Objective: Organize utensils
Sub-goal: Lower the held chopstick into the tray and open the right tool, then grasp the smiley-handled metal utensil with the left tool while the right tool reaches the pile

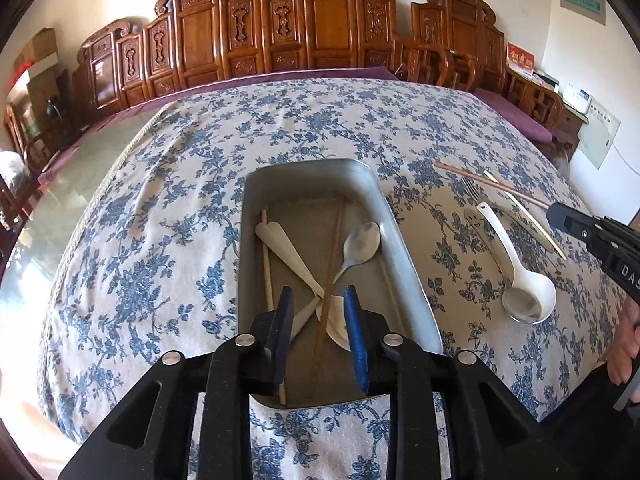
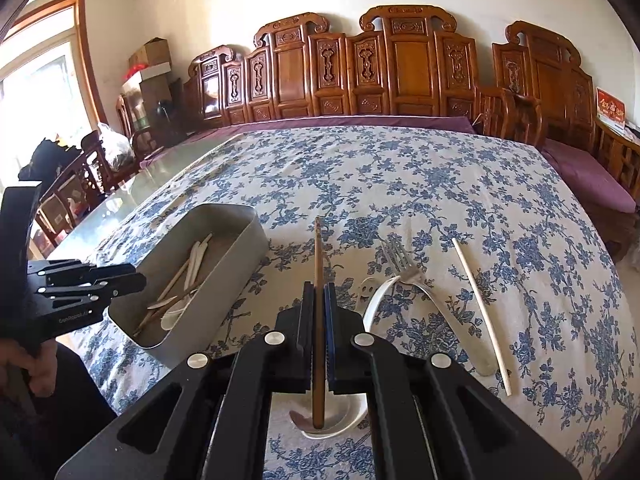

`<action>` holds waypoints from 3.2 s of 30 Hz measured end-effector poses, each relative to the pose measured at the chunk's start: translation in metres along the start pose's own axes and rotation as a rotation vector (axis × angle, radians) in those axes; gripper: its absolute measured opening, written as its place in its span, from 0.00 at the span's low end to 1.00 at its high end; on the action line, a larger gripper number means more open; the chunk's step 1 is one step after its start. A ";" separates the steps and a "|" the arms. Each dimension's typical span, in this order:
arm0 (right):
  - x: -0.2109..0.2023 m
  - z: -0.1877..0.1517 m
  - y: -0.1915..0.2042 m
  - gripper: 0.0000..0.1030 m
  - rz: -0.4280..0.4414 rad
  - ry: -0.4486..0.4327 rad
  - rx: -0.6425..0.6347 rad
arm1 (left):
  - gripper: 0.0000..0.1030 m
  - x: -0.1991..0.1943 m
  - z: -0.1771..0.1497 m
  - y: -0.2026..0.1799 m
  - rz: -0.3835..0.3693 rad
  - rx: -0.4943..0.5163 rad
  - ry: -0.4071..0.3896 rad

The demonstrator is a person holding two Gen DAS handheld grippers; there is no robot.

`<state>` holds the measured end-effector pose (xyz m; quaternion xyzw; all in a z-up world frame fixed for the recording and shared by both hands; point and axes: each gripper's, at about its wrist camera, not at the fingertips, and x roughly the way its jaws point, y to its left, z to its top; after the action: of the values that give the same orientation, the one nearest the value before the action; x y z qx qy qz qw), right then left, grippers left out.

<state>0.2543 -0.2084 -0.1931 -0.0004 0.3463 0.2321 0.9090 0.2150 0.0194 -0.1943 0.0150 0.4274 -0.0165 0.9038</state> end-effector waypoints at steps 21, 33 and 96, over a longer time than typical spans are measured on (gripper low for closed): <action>0.026 0.023 0.092 0.06 0.118 0.051 -0.092 | 0.31 -0.014 -0.004 0.046 0.013 -0.039 -0.053; 0.082 0.027 0.123 0.06 0.029 0.135 -0.095 | 0.31 -0.015 -0.007 0.066 -0.005 -0.071 -0.048; 0.008 -0.026 -0.088 0.21 -0.208 0.105 0.079 | 0.38 0.022 0.019 -0.117 -0.247 0.144 0.073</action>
<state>0.2805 -0.2882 -0.2317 -0.0128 0.4001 0.1223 0.9082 0.2389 -0.0989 -0.2003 0.0277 0.4561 -0.1577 0.8754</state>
